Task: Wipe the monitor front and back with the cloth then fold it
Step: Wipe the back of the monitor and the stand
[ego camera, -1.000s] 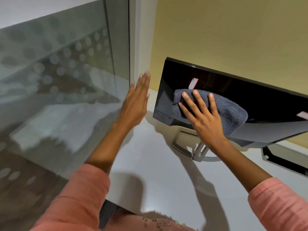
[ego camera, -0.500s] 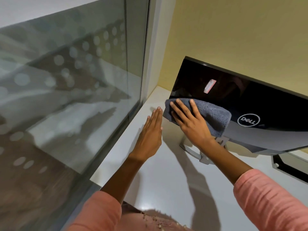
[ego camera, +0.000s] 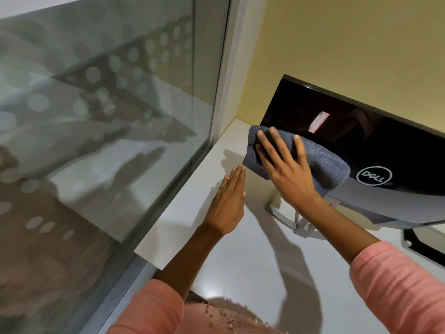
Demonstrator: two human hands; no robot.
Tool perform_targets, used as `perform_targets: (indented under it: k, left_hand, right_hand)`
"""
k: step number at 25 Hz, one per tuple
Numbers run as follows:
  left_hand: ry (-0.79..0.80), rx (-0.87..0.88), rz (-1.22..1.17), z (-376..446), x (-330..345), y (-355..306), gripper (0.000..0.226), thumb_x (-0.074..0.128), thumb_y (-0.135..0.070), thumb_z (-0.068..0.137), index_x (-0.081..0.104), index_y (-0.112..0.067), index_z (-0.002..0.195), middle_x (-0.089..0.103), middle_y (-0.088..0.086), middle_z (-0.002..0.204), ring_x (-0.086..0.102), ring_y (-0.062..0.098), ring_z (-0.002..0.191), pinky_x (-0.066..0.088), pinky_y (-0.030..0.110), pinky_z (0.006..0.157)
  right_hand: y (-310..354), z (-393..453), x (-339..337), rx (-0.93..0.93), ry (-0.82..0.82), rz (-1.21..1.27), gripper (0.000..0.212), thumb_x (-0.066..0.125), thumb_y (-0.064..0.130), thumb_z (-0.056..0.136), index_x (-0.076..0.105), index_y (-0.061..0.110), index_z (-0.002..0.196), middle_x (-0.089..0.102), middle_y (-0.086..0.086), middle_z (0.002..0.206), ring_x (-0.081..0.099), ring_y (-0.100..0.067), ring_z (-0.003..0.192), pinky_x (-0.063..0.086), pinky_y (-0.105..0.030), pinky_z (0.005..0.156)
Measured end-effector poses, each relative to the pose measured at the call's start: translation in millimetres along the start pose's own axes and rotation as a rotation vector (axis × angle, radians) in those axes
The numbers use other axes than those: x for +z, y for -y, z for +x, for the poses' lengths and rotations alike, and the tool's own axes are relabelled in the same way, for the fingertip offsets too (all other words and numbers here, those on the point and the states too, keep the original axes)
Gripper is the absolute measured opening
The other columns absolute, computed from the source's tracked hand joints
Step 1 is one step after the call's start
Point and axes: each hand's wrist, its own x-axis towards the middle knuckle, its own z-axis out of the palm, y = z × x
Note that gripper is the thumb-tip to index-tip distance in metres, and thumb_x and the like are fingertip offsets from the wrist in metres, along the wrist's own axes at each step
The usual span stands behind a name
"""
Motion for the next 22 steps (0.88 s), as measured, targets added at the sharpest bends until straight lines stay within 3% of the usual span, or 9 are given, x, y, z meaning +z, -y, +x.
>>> perform_targets:
  k: [1, 5, 8, 12, 16, 19, 22]
  left_hand:
    - [0.001, -0.006, 0.012, -0.5, 1.3, 2.2, 0.053, 0.024, -0.016, 0.102, -0.001, -0.01, 0.149, -0.002, 0.004, 0.158, -0.003, 0.014, 0.145, -0.006, 0.022, 0.115]
    - [0.055, -0.118, 0.097, -4.5, 2.1, 13.0, 0.058, 0.028, -0.013, 0.102, -0.006, -0.011, 0.148, -0.008, 0.004, 0.158, -0.009, 0.017, 0.145, -0.005, 0.026, 0.118]
    - [0.046, -0.123, 0.097, -11.8, 1.3, 18.5, 0.056, 0.027, -0.016, 0.101, -0.003, -0.01, 0.148, -0.006, 0.005, 0.157, -0.008, 0.019, 0.145, -0.007, 0.024, 0.116]
    - [0.073, -0.127, 0.109, -16.5, 0.2, 23.6, 0.057, 0.028, -0.022, 0.101, -0.002, -0.013, 0.148, -0.008, 0.004, 0.157, -0.007, 0.019, 0.146, -0.005, 0.026, 0.117]
    - [0.101, -0.15, 0.043, -14.9, -4.6, 14.7, 0.059, 0.033, -0.03, 0.1, 0.001, -0.019, 0.149, -0.004, 0.001, 0.159, 0.006, 0.017, 0.146, 0.014, 0.03, 0.117]
    - [-0.009, -0.059, 0.038, -17.5, -0.6, 16.2, 0.054, 0.036, -0.032, 0.099, 0.023, -0.014, 0.148, 0.02, 0.01, 0.155, 0.032, 0.021, 0.139, 0.033, 0.031, 0.108]
    - [-0.182, 0.122, 0.204, -22.7, 5.7, 30.6, 0.046, 0.043, -0.027, 0.093, 0.053, -0.002, 0.131, 0.052, 0.02, 0.134, 0.063, 0.029, 0.109, 0.054, 0.034, 0.084]
  right_hand:
    - [5.3, 3.6, 5.3, -0.07, 0.015, -0.009, 0.053, 0.025, 0.004, 0.095, 0.022, 0.008, 0.148, 0.012, -0.013, 0.158, 0.008, -0.033, 0.145, 0.0, -0.057, 0.113]
    - [23.5, 6.9, 21.3, -0.25, 0.204, -0.012, 0.055, 0.049, 0.02, 0.091, 0.036, 0.007, 0.142, 0.015, -0.017, 0.156, -0.004, -0.038, 0.143, -0.019, -0.06, 0.108]
    - [27.1, -16.6, 30.0, -0.347, 0.343, -0.056, 0.055, 0.049, 0.023, 0.092, 0.036, 0.008, 0.143, 0.006, -0.02, 0.156, -0.022, -0.041, 0.137, -0.025, -0.06, 0.105]
    - [5.9, -50.8, 29.7, -0.321, 0.32, -0.026, 0.051, 0.052, 0.02, 0.087, 0.047, 0.007, 0.136, 0.01, -0.017, 0.156, -0.016, -0.041, 0.141, -0.02, -0.058, 0.11]
    - [-5.5, -47.4, 21.3, -0.203, 0.161, 0.041, 0.054, 0.052, 0.012, 0.084, 0.043, 0.002, 0.137, 0.017, -0.017, 0.155, 0.003, -0.04, 0.144, -0.002, -0.057, 0.115]
    - [9.5, -18.6, 19.5, -0.21, 0.168, 0.014, 0.058, 0.048, 0.015, 0.087, 0.034, 0.004, 0.142, 0.012, -0.018, 0.156, -0.005, -0.04, 0.143, -0.008, -0.058, 0.113]
    - [35.7, 0.0, 29.0, -0.288, 0.265, -0.069, 0.055, 0.047, 0.023, 0.092, 0.035, 0.007, 0.143, 0.008, -0.019, 0.156, -0.019, -0.042, 0.137, -0.023, -0.06, 0.107]
